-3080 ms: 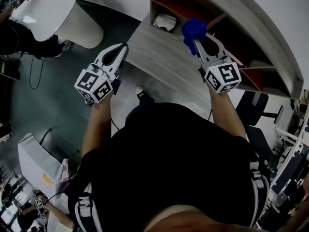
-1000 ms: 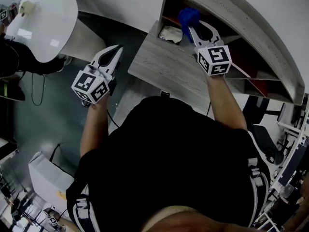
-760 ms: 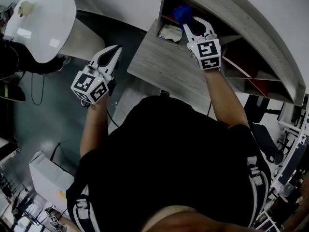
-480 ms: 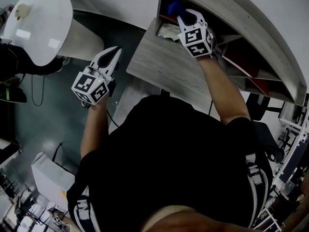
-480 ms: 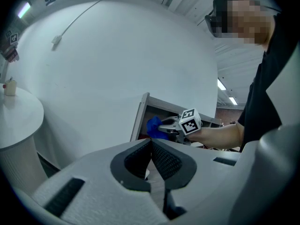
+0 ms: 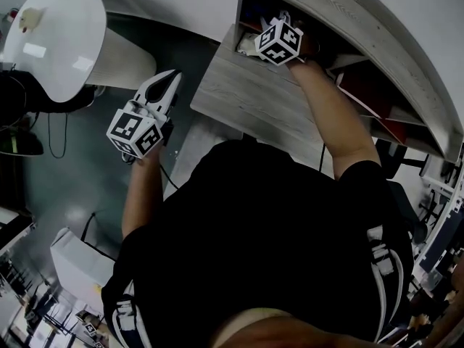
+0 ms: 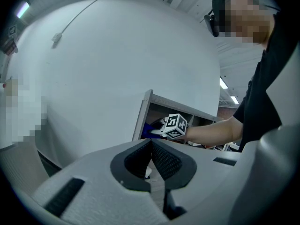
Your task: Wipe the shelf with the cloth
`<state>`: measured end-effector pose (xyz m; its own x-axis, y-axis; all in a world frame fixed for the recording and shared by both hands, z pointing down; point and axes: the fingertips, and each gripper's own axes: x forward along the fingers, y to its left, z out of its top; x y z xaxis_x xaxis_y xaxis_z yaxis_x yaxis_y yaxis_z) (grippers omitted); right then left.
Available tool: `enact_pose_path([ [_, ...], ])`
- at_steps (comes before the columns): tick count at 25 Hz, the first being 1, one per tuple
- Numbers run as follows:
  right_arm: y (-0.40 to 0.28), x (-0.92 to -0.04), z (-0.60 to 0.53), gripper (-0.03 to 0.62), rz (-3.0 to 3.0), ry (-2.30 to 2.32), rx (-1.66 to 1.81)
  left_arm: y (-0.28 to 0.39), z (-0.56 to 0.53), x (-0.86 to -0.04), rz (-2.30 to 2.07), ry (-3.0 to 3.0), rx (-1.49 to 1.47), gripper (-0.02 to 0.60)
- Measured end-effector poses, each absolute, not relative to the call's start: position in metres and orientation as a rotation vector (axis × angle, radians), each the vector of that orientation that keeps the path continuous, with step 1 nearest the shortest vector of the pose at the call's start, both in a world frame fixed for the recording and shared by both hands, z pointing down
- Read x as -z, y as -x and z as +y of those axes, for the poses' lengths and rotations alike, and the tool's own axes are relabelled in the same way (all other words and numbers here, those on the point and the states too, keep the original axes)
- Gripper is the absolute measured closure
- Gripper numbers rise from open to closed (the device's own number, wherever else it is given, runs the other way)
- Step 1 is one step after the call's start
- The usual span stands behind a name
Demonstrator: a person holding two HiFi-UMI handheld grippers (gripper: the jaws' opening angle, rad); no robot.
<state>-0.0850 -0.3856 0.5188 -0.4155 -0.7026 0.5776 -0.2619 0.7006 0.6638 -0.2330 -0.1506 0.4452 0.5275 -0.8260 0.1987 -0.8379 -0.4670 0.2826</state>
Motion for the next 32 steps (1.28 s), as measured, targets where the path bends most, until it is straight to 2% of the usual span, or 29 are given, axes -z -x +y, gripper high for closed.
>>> enact_pose_path([
  [18, 0.09, -0.549, -0.41, 0.53, -1.821, -0.638, 0.621, 0.234, -0.164, -0.456, -1.353, -2.408, -0.057, 0.565],
  [32, 0.027, -0.548, -0.398, 0.53, -1.643, -0.698, 0.481, 0.218, -0.168, -0.454, -1.248, -2.466, -0.038, 0.565],
])
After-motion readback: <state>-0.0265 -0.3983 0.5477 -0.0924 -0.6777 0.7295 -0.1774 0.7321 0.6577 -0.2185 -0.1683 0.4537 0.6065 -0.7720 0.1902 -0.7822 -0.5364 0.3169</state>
